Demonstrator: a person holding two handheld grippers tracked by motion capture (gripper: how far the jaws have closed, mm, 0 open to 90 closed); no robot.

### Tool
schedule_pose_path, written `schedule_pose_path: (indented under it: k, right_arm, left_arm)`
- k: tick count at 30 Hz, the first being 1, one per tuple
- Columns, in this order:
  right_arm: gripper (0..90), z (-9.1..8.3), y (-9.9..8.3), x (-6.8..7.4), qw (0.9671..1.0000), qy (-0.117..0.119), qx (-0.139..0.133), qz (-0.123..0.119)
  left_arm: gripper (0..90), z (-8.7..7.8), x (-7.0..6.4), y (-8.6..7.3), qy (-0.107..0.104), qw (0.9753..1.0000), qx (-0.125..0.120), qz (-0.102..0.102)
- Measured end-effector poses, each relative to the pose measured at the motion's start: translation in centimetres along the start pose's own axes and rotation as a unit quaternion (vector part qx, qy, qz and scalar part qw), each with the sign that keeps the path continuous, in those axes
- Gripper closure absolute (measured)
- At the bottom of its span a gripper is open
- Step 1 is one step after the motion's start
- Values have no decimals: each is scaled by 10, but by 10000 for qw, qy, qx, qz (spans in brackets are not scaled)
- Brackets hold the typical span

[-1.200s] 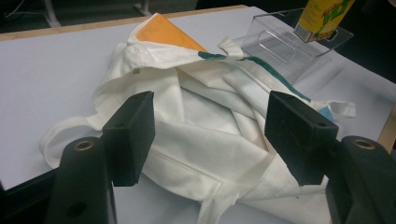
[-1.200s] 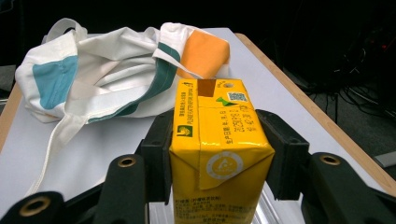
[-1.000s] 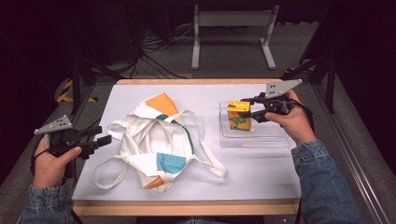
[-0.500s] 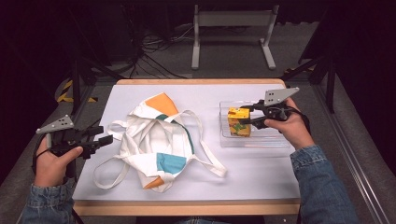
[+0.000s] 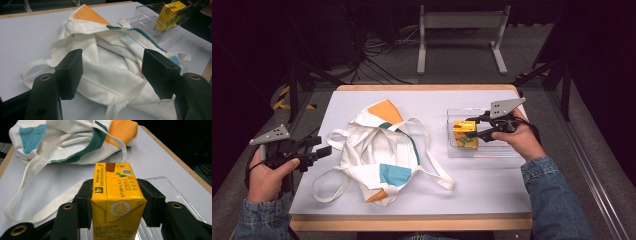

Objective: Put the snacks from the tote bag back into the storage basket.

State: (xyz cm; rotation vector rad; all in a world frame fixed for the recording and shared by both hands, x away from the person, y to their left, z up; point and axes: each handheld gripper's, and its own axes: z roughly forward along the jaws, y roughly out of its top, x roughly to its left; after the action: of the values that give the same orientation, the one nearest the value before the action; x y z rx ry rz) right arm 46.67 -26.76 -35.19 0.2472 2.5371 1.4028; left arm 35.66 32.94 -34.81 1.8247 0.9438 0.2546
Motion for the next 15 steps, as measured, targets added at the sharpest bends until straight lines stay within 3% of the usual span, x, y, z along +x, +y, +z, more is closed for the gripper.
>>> schedule_pose_path:
  k: [15]
  right_arm:
    - [507, 11, -4, -1, 9996, 252, 106, -43]
  left_arm:
    - [344, -8, -1, -5, 90, 9999, -15, -72]
